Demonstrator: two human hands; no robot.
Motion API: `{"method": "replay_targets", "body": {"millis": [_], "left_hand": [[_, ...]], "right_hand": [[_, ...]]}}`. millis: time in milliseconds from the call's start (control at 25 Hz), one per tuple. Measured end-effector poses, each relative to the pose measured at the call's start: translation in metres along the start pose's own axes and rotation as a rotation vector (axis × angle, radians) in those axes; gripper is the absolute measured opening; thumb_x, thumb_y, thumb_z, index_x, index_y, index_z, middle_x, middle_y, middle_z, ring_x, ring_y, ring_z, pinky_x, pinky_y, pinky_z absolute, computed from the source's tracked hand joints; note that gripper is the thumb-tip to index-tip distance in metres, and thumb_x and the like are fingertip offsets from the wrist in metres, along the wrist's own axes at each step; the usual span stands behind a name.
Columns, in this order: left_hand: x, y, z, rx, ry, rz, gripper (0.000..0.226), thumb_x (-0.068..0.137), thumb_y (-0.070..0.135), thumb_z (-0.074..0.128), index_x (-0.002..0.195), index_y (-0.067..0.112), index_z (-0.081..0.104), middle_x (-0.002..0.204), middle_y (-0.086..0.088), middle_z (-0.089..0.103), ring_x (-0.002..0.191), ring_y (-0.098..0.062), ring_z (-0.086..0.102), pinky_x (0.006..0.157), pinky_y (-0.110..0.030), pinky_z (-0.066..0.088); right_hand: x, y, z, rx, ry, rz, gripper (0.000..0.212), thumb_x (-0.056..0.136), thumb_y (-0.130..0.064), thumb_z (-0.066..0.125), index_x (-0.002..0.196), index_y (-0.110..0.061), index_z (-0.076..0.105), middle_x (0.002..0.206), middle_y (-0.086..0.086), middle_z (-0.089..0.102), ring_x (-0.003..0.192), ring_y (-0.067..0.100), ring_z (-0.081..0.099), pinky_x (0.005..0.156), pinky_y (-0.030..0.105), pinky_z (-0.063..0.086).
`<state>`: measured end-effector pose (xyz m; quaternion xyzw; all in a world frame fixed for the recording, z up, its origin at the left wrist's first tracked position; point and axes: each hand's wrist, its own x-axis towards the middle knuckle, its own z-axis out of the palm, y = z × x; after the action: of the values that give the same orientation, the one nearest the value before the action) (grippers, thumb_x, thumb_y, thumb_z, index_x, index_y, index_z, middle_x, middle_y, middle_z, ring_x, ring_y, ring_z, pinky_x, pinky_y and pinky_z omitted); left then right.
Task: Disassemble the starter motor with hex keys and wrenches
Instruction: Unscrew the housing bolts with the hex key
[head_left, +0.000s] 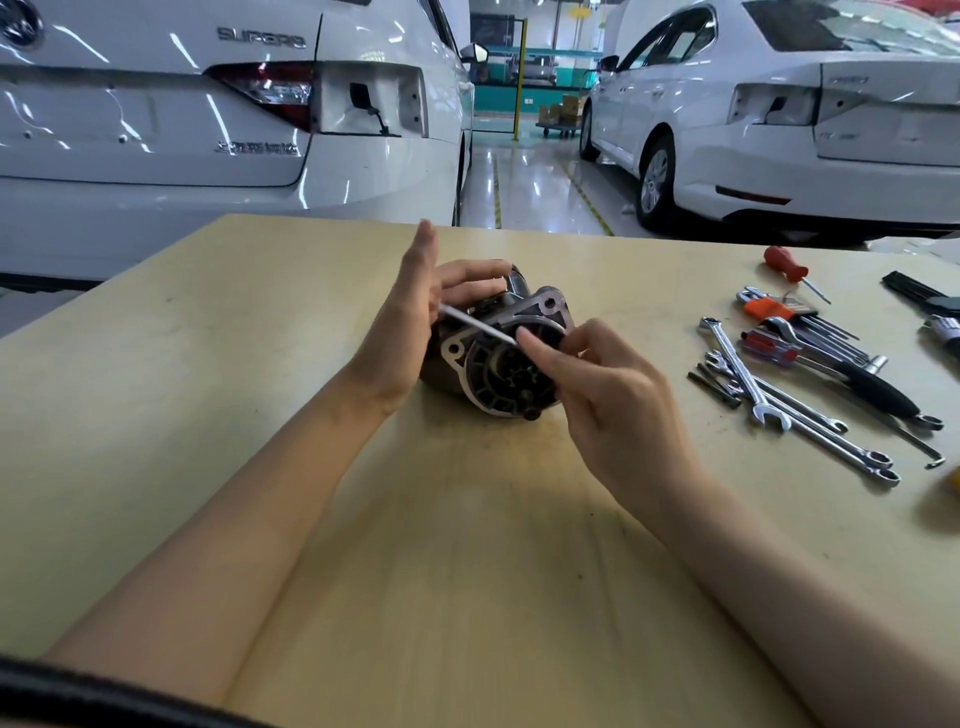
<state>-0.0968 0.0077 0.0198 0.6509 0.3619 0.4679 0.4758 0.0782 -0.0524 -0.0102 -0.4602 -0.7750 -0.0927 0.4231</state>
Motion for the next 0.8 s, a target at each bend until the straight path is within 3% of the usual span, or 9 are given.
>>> {"method": "replay_targets", "body": {"millis": [80, 240, 320, 440, 520, 640, 800], "left_hand": [[0.001, 0.000, -0.001, -0.030, 0.002, -0.006, 0.077, 0.095, 0.060, 0.002, 0.109, 0.027, 0.069, 0.121, -0.006, 0.068, 0.118, -0.019, 0.060, 0.110, -0.050, 0.034], [0.001, -0.001, 0.000, -0.037, 0.020, 0.000, 0.077, 0.100, 0.056, 0.001, 0.103, 0.024, 0.071, 0.113, -0.006, 0.071, 0.113, -0.017, 0.064, 0.098, -0.040, 0.043], [0.001, -0.002, 0.000, -0.028, 0.024, 0.003, 0.078, 0.100, 0.055, 0.000, 0.102, 0.022, 0.071, 0.111, -0.005, 0.072, 0.112, -0.017, 0.064, 0.095, -0.037, 0.043], [0.003, -0.005, 0.002, 0.015, 0.024, 0.003, 0.079, 0.099, 0.055, 0.000, 0.106, 0.019, 0.070, 0.113, -0.005, 0.071, 0.114, -0.016, 0.062, 0.107, -0.042, 0.039], [0.002, -0.006, 0.006, 0.100, 0.011, 0.040, 0.066, 0.099, 0.057, 0.015, 0.111, 0.019, 0.068, 0.115, -0.001, 0.069, 0.114, -0.012, 0.061, 0.109, -0.040, 0.040], [-0.001, -0.011, 0.012, 0.270, -0.025, 0.154, 0.027, 0.093, 0.040, 0.051, 0.113, 0.027, 0.064, 0.114, 0.009, 0.064, 0.113, -0.008, 0.058, 0.105, -0.035, 0.044], [-0.001, -0.014, 0.012, 0.343, -0.028, 0.229, 0.021, 0.092, 0.024, 0.062, 0.109, 0.037, 0.059, 0.111, 0.017, 0.058, 0.114, -0.008, 0.054, 0.105, -0.033, 0.043]], "right_hand": [[0.000, -0.001, -0.001, -0.078, -0.076, -0.050, 0.051, 0.078, 0.017, 0.062, 0.120, -0.011, 0.068, 0.086, 0.009, 0.055, 0.064, 0.020, 0.047, 0.054, 0.029, 0.042], [0.002, -0.001, -0.002, -0.062, -0.163, -0.028, 0.043, 0.083, 0.012, 0.060, 0.118, -0.011, 0.069, 0.088, 0.009, 0.054, 0.065, 0.023, 0.049, 0.056, 0.031, 0.041], [0.001, -0.002, -0.003, 0.023, -0.113, 0.020, 0.034, 0.087, 0.007, 0.057, 0.114, -0.010, 0.070, 0.092, 0.007, 0.055, 0.069, 0.021, 0.053, 0.060, 0.030, 0.043], [-0.004, -0.006, -0.006, 0.110, 0.079, 0.097, 0.017, 0.092, -0.002, 0.053, 0.101, -0.012, 0.064, 0.085, -0.005, 0.053, 0.064, 0.006, 0.047, 0.058, 0.015, 0.035], [-0.003, -0.004, -0.008, 0.302, 0.166, 0.365, 0.013, 0.095, -0.008, 0.051, 0.091, -0.019, 0.054, 0.074, -0.014, 0.051, 0.057, 0.003, 0.046, 0.058, 0.016, 0.035], [0.003, 0.002, -0.010, 0.793, 0.180, 0.887, 0.016, 0.097, -0.005, 0.048, 0.083, -0.014, 0.050, 0.061, -0.002, 0.054, 0.047, 0.012, 0.046, 0.054, 0.031, 0.037], [0.008, 0.005, -0.014, 1.290, 0.247, 1.207, 0.021, 0.095, 0.002, 0.044, 0.078, -0.009, 0.049, 0.059, 0.005, 0.056, 0.044, 0.010, 0.051, 0.046, 0.021, 0.041]]}}
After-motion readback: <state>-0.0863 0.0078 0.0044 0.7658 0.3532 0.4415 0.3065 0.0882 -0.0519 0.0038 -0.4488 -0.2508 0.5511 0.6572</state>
